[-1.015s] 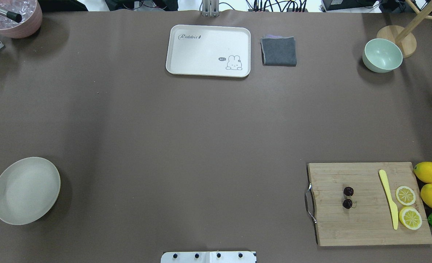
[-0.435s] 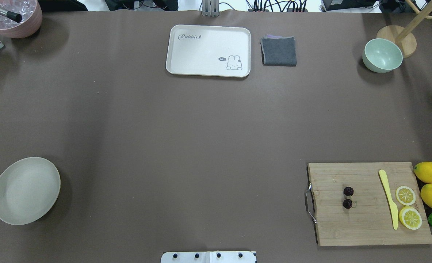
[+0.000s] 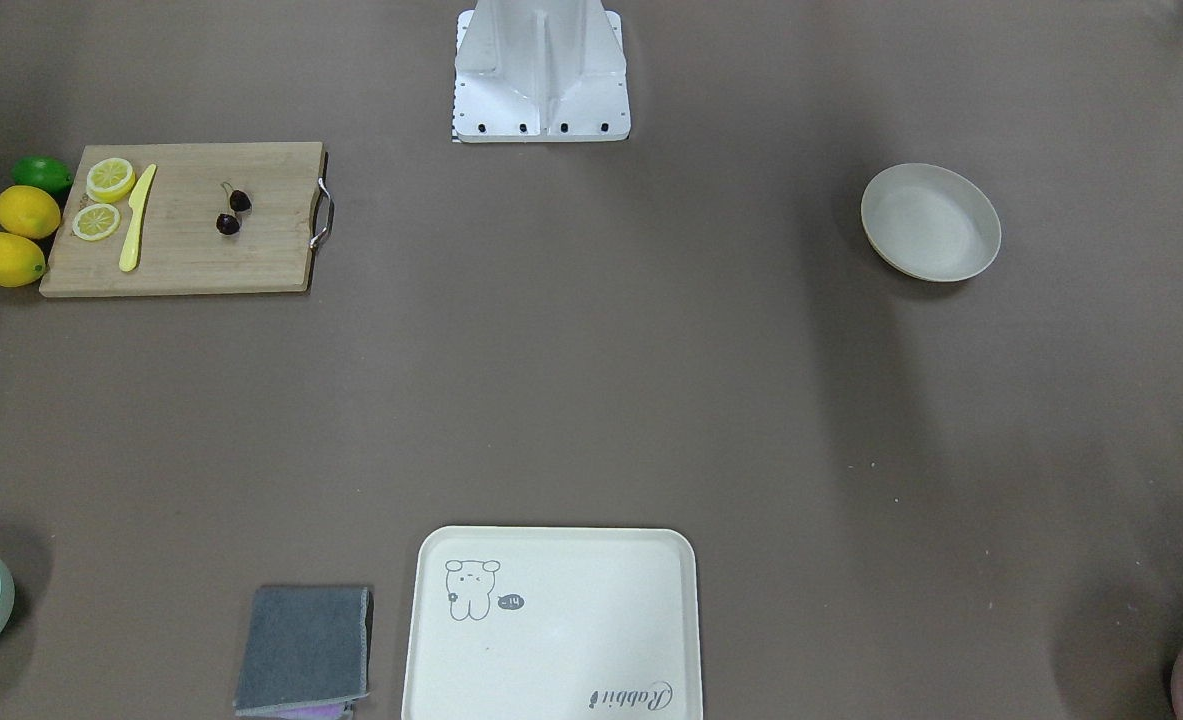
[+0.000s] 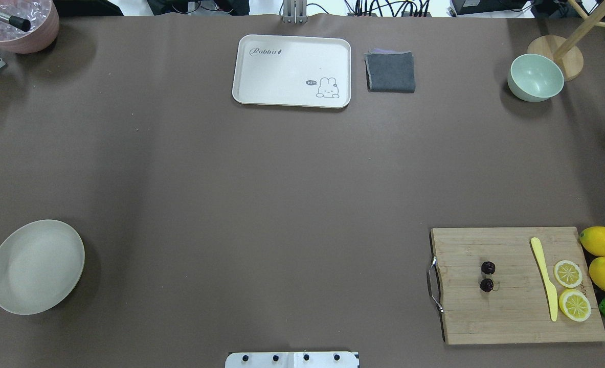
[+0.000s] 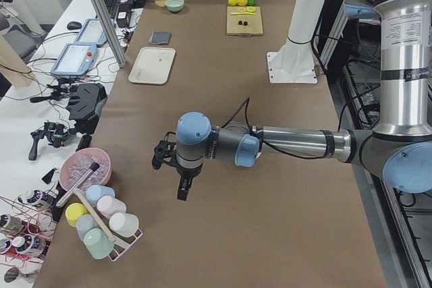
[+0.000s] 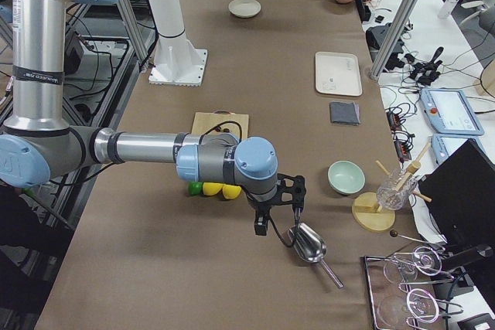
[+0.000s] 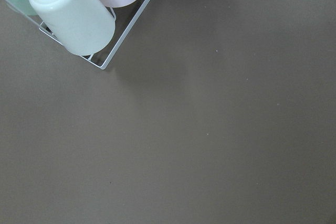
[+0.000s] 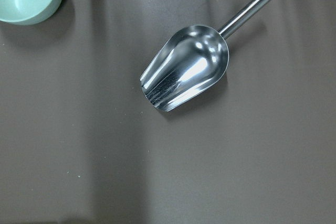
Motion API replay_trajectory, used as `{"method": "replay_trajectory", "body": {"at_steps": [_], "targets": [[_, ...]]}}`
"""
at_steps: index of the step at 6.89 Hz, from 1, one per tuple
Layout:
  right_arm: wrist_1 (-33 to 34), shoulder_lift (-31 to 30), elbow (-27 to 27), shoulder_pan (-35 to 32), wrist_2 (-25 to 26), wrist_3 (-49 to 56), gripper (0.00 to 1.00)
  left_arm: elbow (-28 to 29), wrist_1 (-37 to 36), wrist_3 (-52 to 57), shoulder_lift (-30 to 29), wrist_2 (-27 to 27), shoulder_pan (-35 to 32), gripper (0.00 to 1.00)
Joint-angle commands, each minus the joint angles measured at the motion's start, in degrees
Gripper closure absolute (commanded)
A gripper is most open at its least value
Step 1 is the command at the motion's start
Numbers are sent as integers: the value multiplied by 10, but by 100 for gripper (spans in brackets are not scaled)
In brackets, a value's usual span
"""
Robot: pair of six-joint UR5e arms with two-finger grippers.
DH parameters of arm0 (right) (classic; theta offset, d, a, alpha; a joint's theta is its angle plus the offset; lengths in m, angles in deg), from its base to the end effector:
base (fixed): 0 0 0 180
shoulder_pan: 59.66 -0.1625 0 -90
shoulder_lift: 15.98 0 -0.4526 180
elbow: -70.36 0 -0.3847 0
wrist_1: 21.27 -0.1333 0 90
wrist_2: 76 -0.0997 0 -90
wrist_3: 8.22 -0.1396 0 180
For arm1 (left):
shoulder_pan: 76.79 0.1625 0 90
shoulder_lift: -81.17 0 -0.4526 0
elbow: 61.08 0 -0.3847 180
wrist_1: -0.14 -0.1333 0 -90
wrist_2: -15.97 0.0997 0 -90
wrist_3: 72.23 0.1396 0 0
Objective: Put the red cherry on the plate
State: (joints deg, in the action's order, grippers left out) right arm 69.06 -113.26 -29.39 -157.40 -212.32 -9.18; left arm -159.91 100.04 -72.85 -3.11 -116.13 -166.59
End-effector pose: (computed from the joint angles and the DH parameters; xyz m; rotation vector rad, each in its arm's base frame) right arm 0.0900 -0.4219 0.6875 0.0831 -0.8054 0.1284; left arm -0.0381 -0.4596 0.6705 0.2115 0.7331 0.0764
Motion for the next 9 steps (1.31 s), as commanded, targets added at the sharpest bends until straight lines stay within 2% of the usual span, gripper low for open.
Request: {"method": "replay_trajectory", "body": {"at_steps": [1, 6, 7, 8, 9], "targets": [[-1, 1, 0, 0, 0, 0, 0, 0, 0, -1, 0, 0, 2, 2], [-1, 0, -2, 0, -1, 0, 0, -22, 14, 2, -3, -19, 10, 2], [-1, -1, -2, 0, -1, 0, 0, -22, 47, -3, -3, -21, 33, 2], [-1, 0, -2, 0, 0, 0, 0, -23, 51, -54, -6, -23, 51, 2], [-2, -1, -2, 0, 0, 1, 0, -24, 54, -67, -4, -57, 78, 2]]}}
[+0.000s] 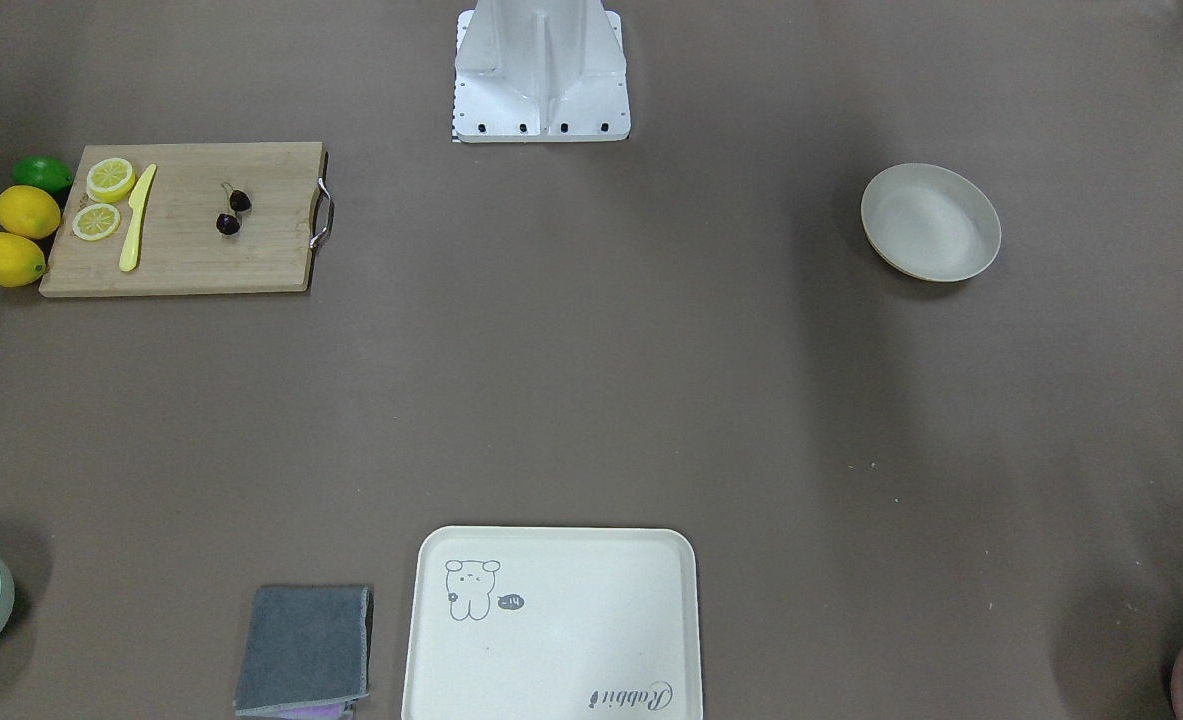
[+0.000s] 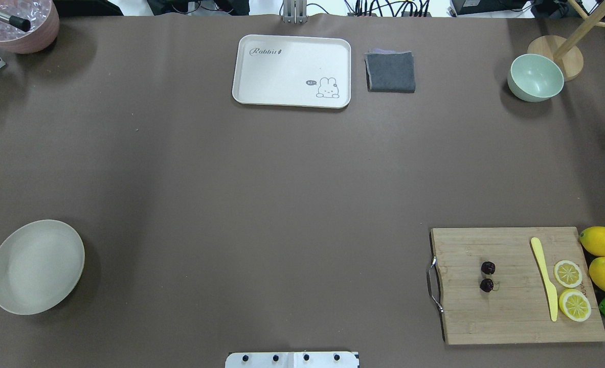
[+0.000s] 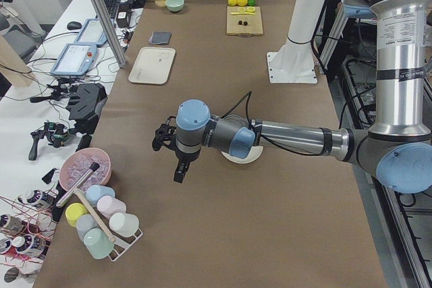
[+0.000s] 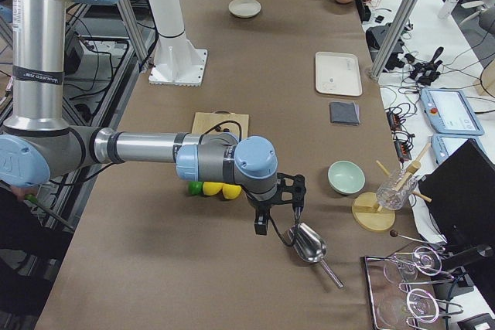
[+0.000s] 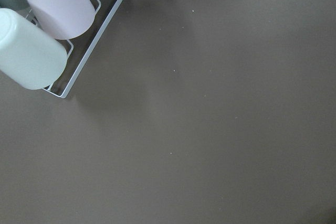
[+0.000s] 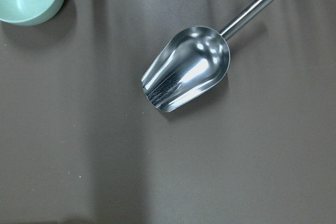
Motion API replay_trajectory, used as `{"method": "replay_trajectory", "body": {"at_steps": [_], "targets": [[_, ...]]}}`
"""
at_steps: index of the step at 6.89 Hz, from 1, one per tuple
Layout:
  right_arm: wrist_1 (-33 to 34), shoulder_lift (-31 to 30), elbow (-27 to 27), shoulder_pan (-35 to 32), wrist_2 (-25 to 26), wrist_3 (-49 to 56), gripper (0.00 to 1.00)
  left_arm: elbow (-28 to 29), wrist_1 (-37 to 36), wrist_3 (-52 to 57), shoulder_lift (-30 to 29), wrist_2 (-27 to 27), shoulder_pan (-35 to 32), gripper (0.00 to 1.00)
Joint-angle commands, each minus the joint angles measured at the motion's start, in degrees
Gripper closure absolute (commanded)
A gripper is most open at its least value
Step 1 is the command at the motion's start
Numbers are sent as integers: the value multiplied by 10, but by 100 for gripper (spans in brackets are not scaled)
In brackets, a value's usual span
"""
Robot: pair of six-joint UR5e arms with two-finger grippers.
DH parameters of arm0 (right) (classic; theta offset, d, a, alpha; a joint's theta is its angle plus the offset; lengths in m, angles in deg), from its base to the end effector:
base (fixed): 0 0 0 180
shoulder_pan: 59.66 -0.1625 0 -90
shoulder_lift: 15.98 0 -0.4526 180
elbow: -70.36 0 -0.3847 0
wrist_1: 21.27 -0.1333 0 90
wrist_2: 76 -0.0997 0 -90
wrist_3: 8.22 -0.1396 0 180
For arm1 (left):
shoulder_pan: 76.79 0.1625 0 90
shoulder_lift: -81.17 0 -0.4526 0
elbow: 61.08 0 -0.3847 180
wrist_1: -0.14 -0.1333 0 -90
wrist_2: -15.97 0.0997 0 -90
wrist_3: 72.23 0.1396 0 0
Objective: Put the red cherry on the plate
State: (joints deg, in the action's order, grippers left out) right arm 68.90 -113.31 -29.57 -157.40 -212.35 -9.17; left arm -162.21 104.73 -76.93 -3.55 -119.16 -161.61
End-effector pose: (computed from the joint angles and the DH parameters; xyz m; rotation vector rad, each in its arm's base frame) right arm 0.0899 -0.4220 0.6860 0.0880 -0.8056 0.1261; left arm 0.0081 -0.4701 0.6314 0.2697 0.8054 0.1483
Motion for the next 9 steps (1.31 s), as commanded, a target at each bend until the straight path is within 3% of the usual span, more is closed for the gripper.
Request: {"method": "replay_trajectory", "body": {"at_steps": [1, 3, 5, 9], "targets": [[-1, -1, 0, 0, 0, 1, 0, 3, 70, -52, 20, -38, 61, 2], [-1, -7, -2, -1, 0, 1, 0, 25, 255, -299, 52, -32, 171, 2], [-1, -6, -1, -1, 2, 1, 0, 63, 421, -392, 86, -32, 263, 2], [-1, -10, -1, -1, -1, 1, 0, 131, 478, -387, 81, -32, 308, 3]]}}
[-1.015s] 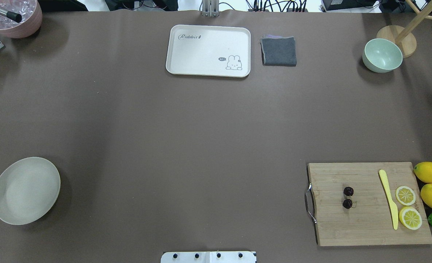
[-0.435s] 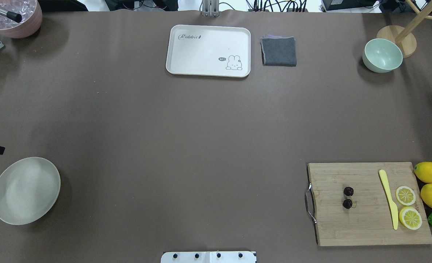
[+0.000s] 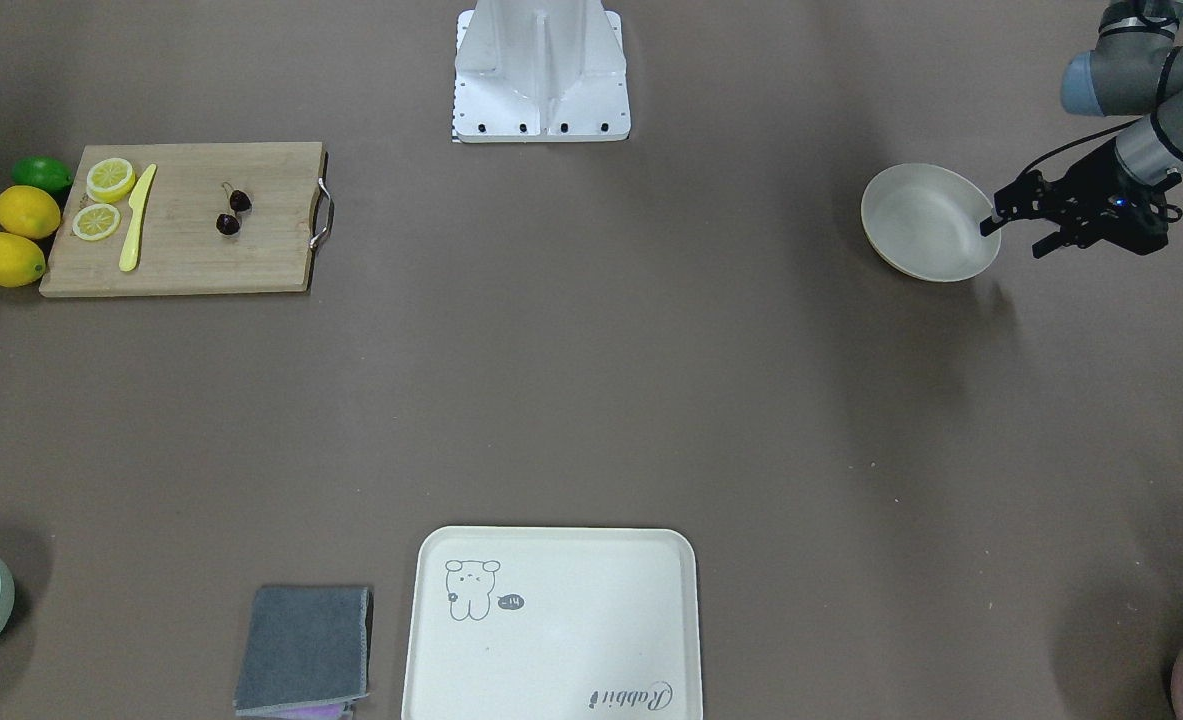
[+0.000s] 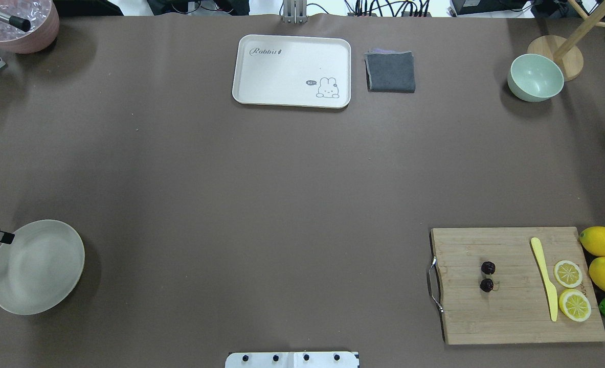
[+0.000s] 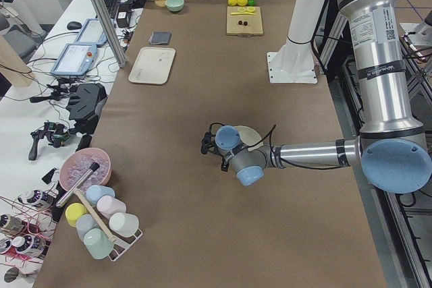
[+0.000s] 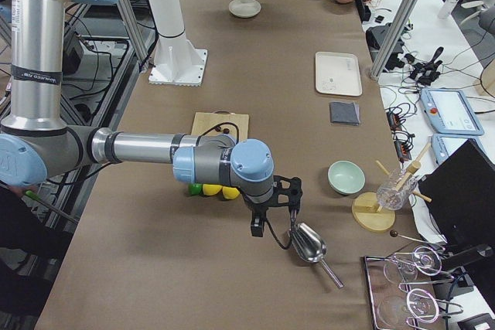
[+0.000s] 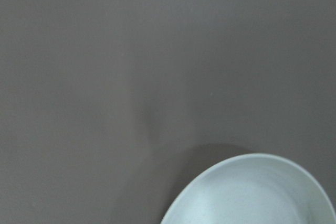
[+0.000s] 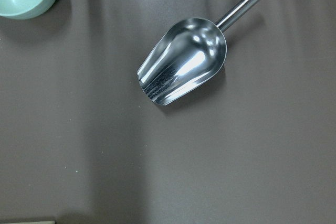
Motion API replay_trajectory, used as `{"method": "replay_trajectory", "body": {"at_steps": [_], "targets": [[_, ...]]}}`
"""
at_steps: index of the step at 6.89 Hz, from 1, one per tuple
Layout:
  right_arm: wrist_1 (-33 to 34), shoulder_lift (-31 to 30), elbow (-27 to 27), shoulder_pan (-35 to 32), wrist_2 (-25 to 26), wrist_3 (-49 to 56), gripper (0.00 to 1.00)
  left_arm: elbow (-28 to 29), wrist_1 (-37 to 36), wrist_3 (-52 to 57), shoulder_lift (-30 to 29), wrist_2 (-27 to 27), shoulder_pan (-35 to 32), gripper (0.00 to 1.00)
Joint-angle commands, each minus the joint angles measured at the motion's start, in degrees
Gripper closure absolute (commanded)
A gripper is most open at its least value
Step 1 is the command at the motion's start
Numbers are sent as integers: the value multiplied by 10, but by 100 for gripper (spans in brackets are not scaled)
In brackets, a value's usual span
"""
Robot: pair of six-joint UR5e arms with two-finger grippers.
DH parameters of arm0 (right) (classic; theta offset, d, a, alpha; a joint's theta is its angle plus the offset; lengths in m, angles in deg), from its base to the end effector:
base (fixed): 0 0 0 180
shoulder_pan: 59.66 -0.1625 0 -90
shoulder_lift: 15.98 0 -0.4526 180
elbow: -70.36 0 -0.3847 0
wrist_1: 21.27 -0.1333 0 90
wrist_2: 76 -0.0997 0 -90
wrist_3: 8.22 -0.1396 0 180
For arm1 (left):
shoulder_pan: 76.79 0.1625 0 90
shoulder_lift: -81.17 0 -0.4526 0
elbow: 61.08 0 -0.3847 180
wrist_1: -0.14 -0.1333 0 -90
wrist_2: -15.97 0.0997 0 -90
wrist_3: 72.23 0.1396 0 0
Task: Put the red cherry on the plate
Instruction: 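Reach the left gripper to the white bowl's rim and grasp it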
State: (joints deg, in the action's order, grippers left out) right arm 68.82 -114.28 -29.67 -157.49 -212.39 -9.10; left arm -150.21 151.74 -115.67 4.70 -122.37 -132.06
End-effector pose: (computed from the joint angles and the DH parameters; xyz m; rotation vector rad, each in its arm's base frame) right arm 0.0894 -0.4133 0.6921 0.0761 -0.8071 0.1320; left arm 0.2055 -0.3474 0.6881 0.0991 1.1001 0.2109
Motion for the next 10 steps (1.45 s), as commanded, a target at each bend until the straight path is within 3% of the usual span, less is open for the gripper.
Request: {"method": "replay_trajectory", "body": {"at_steps": [1, 2, 3, 4, 5, 6, 9, 10], "targets": [[0, 0, 0, 0, 0, 0, 0, 14, 9, 1, -3, 0, 21, 11], [0, 0, 0, 0, 1, 0, 0, 18, 9, 1, -9, 1, 27, 20], [0, 0, 0, 0, 1, 0, 0, 21, 9, 2, -11, 1, 27, 38], [0, 0, 0, 0, 1, 0, 0, 22, 9, 5, -11, 1, 27, 50], [0, -1, 0, 0, 1, 0, 0, 23, 9, 9, -12, 1, 27, 71], [0, -3, 0, 0, 1, 0, 0, 23, 9, 9, -12, 1, 27, 100], [-1, -3, 0, 0, 0, 0, 0, 20, 27, 6, -10, -10, 25, 100], [-3, -4, -1, 0, 0, 1, 0, 19, 27, 4, -14, -59, 10, 100]]}}
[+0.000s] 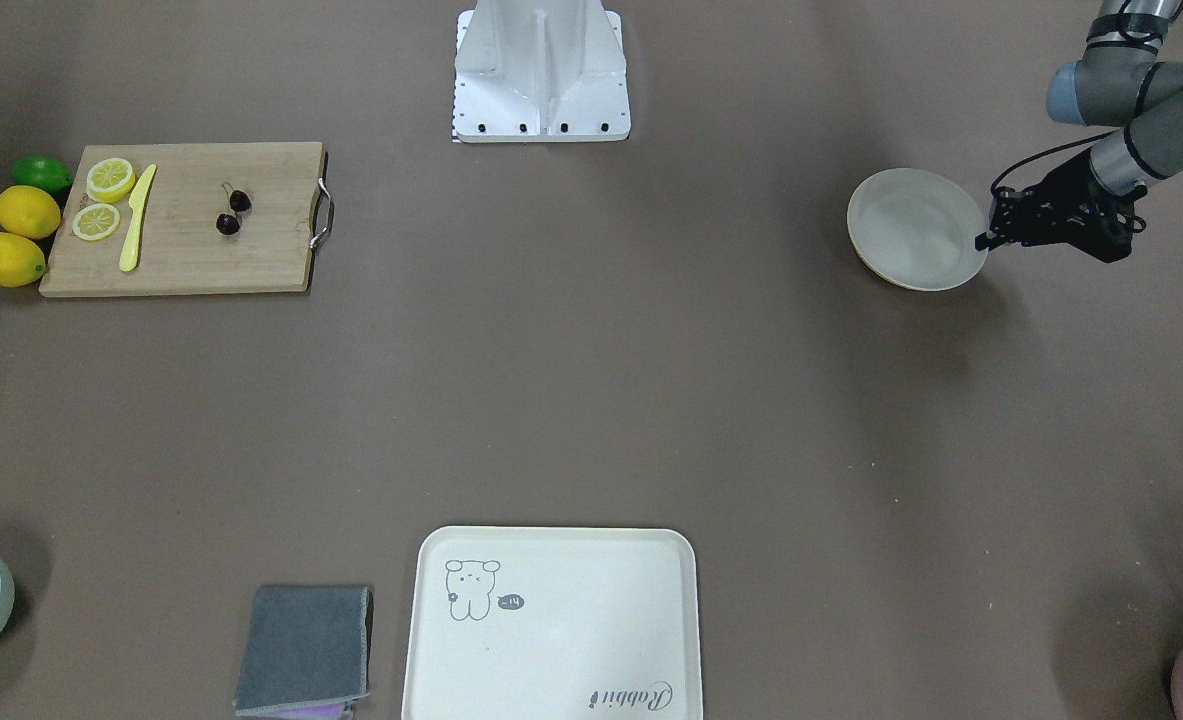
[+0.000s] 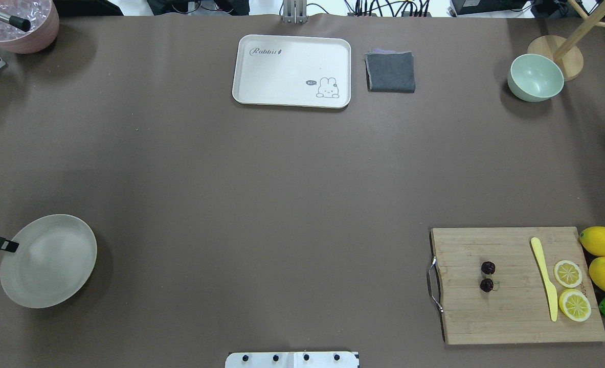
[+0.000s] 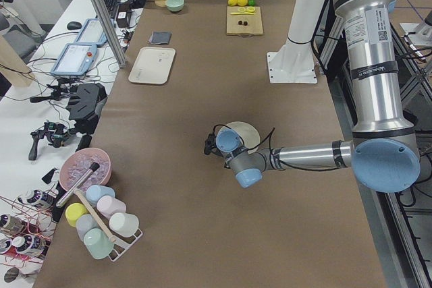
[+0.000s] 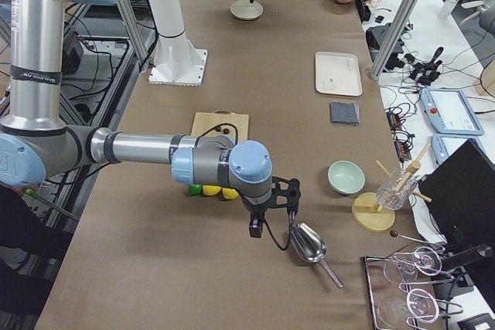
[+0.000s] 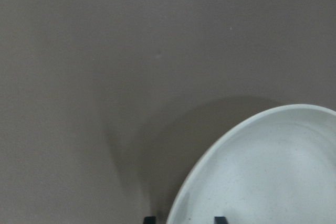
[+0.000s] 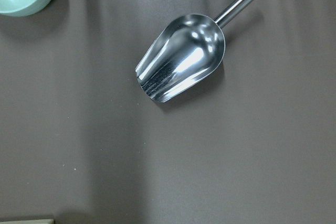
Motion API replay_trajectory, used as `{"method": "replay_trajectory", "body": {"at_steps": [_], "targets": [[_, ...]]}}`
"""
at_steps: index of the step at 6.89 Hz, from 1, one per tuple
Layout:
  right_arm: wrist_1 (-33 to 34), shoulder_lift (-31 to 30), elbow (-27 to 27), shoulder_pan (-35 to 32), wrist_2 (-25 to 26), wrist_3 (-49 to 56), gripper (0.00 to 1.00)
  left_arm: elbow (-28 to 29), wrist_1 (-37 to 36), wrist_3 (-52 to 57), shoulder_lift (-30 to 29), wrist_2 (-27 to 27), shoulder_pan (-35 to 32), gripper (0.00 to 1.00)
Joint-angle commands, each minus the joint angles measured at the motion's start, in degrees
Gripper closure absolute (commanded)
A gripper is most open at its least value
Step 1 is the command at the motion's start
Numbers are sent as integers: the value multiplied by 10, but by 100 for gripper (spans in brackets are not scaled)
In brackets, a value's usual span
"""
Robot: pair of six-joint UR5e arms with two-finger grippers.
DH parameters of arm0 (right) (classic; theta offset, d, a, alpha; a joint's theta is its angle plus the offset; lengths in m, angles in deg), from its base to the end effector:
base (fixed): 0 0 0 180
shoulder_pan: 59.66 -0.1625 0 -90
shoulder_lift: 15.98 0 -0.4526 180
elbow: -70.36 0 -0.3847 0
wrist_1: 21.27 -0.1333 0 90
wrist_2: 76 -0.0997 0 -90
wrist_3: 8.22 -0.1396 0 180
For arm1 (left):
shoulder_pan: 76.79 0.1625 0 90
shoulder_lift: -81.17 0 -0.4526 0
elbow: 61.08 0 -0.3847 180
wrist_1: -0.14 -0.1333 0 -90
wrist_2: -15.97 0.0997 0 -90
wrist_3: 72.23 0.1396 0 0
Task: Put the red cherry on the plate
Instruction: 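Reach the left gripper to the white bowl's rim and grasp it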
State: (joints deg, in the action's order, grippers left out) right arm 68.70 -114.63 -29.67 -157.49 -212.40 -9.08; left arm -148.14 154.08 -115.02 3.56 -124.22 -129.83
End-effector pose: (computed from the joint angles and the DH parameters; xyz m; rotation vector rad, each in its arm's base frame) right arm 0.0889 -0.4103 0.6945 0.0725 -0.8075 0.1333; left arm 0.2238 -0.3408 0.6906 0.0811 1.1351 0.2805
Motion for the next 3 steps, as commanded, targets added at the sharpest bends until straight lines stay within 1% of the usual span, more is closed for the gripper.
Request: {"method": "replay_trajectory", "body": {"at_steps": [1, 2, 3], "targets": [[-2, 0, -1, 0, 0, 1, 0, -2, -6, -11, -29, -86, -65, 100], [-3, 0, -1, 0, 0, 2, 0, -2, -17, -47, -60, -91, -83, 100], [-4, 0, -1, 0, -3, 2, 0, 2, -20, -136, -118, -77, -82, 100]]}}
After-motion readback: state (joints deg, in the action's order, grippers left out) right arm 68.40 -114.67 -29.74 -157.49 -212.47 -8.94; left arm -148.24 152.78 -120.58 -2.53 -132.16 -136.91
